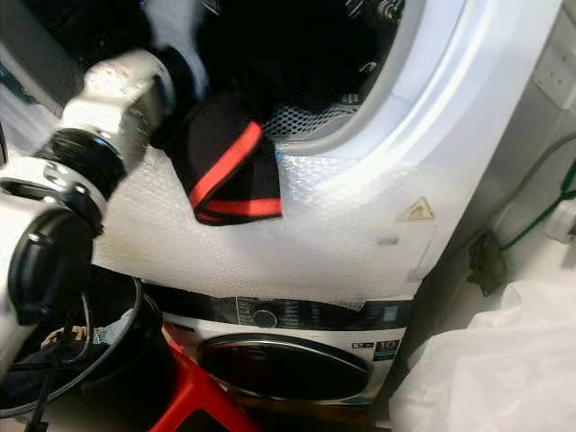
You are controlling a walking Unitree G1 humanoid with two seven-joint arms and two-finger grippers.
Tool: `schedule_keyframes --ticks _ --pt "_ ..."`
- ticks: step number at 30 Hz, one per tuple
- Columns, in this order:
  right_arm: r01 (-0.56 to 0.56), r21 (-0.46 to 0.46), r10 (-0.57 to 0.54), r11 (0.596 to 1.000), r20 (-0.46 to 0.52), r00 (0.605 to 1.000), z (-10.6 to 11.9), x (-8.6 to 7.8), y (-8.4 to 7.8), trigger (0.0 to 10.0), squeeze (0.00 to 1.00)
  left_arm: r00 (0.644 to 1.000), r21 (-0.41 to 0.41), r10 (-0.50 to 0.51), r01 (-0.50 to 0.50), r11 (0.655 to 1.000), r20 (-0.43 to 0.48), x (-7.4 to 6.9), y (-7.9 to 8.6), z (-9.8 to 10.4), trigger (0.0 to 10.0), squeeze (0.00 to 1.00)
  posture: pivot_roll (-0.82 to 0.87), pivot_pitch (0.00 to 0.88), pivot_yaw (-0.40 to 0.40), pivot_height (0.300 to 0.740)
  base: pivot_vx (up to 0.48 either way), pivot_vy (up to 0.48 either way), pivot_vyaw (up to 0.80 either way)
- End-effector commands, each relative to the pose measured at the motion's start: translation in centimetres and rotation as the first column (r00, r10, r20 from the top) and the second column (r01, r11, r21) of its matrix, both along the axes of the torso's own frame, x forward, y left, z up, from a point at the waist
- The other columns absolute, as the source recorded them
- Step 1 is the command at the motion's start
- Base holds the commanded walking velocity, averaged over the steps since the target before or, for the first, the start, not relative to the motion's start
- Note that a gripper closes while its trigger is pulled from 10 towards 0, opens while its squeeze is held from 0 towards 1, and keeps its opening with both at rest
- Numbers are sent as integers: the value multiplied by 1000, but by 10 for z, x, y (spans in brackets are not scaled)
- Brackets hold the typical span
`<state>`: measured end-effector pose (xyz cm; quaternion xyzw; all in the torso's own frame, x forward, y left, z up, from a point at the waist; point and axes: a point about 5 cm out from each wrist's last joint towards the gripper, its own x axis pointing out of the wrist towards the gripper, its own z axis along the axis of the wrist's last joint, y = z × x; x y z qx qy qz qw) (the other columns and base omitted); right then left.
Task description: Clothes washing
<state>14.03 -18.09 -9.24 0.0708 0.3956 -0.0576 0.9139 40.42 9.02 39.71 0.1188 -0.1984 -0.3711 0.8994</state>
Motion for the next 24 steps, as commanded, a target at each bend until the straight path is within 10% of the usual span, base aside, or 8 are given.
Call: schedule_keyframes --ticks 1,5,6,8,12,24 --pt "35 23 -28 999 -251 968 -23 -69 4 10000 0 991 99 -69 81 992 -114 3 -11 -29 10000 0 -101 235 132 740 0 0 0" --pt "34 20 -28 999 -253 967 -23 -68 3 10000 0 991 34 -97 101 994 -96 1 -8 -17 10000 133 -95 235 130 740 0 0 0" --pt "33 20 -27 999 -252 967 -23 -68 3 10000 0 992 31 -91 94 995 -91 1 -6 -16 10000 671 -90 233 129 740 0 0 0" --pt "31 20 -25 999 -250 968 -23 -66 3 10000 0 995 17 -65 66 998 -75 1 -3 -11 10000 1000 -85 232 129 740 0 0 0" --pt "25 26 -18 999 -243 970 -22 -62 6 10000 0 999 -100 15 -19 995 -49 2 10 2 10000 1000 -83 226 127 740 0 0 0" --pt "17 36 -8 999 -236 972 -22 -57 10 10000 0 999 -88 -54 54 995 4 -5 17 19 10000 1000 -69 221 126 740 0 0 0"
